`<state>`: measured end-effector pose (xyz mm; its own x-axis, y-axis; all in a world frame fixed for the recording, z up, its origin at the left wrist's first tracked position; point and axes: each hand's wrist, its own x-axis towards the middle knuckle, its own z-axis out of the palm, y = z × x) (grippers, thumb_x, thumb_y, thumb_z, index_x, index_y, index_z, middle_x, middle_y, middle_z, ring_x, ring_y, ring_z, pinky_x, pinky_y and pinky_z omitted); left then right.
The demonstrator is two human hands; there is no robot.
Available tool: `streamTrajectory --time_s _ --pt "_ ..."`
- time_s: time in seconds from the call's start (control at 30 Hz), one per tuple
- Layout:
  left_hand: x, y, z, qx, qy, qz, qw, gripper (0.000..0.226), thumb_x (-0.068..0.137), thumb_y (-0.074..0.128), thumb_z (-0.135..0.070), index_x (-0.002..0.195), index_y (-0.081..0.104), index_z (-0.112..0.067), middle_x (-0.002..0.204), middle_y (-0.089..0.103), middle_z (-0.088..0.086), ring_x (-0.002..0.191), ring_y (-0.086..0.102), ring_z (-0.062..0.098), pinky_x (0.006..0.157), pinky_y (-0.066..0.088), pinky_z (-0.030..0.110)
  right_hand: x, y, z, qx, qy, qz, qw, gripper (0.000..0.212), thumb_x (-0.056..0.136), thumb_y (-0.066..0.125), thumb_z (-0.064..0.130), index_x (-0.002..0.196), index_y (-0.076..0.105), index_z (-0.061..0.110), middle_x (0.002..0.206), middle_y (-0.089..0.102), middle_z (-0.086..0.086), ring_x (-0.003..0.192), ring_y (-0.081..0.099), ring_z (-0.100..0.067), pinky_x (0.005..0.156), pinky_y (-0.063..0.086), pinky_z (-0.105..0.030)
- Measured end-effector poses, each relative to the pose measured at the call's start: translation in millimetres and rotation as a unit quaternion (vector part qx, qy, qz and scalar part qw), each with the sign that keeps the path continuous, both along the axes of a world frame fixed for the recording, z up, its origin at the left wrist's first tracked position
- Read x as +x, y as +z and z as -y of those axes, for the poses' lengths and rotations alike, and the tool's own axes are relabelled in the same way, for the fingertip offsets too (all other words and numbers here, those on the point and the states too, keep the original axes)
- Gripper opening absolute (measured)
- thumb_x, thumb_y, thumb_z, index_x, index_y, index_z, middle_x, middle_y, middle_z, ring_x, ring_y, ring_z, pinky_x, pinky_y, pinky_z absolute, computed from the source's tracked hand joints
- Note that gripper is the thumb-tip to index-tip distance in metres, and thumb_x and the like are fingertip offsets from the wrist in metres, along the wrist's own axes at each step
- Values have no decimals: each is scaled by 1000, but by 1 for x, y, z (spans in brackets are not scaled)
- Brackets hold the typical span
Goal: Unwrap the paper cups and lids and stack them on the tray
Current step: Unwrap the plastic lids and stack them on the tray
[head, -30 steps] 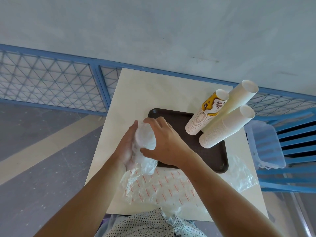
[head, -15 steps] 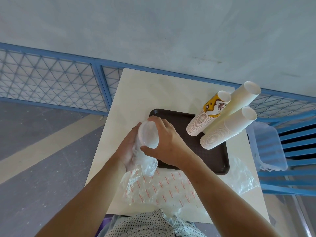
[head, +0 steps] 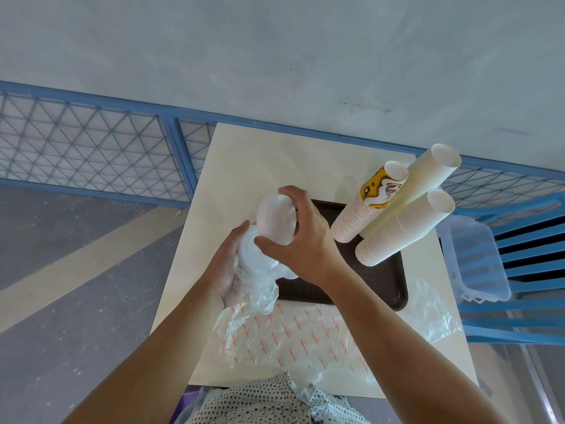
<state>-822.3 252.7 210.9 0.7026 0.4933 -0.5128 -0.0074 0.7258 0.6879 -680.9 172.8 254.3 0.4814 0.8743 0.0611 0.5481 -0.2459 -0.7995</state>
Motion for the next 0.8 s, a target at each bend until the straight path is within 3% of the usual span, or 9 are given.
streamTrajectory --time_s 0.07,0.13,0.27,0.33,0.37,0.47,0.63,0.8 --pt "-3 -2 -4 -6 1 -4 1000 57 105 44 -57 139 65 -15 137 66 18 127 65 31 93 60 37 5 3 0 16 -28 -19 999 87 71 90 43 142 40 35 132 55 10 118 56 -15 96 54 -35" --pt "-7 -10 -10 -33 28 -16 999 62 100 51 -63 134 68 -14 135 65 21 127 65 33 100 56 41 13 4 -1 34 -54 -15 998 87 70 88 51 141 39 35 130 56 8 116 59 -17 96 56 -43" --pt "-16 -12 -15 -33 59 -46 997 53 97 54 -63 114 79 -20 116 73 8 101 74 19 84 60 35 41 -6 3 22 -99 4 995 87 73 90 44 142 39 31 129 52 7 113 56 -19 87 55 -37" --pt "-20 -11 -18 -35 80 -63 994 47 97 54 -62 93 84 -26 100 77 3 88 76 16 74 60 31 55 -23 10 -33 -91 43 994 88 75 91 40 144 37 28 135 50 1 113 50 -17 84 50 -32" --pt "-23 -14 -20 -39 97 -77 992 44 95 57 -63 92 83 -28 99 77 2 89 75 17 75 59 33 61 -35 13 -67 -82 68 992 89 75 90 41 145 36 28 138 49 -2 114 48 -17 84 50 -32" --pt "-30 -18 -26 -41 129 -112 984 45 88 64 -67 107 77 -30 108 77 3 101 71 23 79 56 38 67 -75 20 -172 -40 116 977 94 74 91 43 147 33 30 142 48 -7 118 51 -25 88 54 -40" --pt "-36 -25 -25 -79 112 -103 985 45 88 63 -67 104 76 -27 94 78 0 82 75 17 60 56 29 56 -123 13 -301 32 152 941 102 77 87 49 156 24 30 153 40 -5 136 45 -32 106 50 -47" --pt "-38 -35 -22 -81 116 -81 987 46 95 59 -60 70 82 -29 80 77 -1 72 75 16 68 55 34 51 -150 2 -366 75 168 912 103 82 82 51 160 21 24 159 33 -8 143 37 -37 112 45 -49"
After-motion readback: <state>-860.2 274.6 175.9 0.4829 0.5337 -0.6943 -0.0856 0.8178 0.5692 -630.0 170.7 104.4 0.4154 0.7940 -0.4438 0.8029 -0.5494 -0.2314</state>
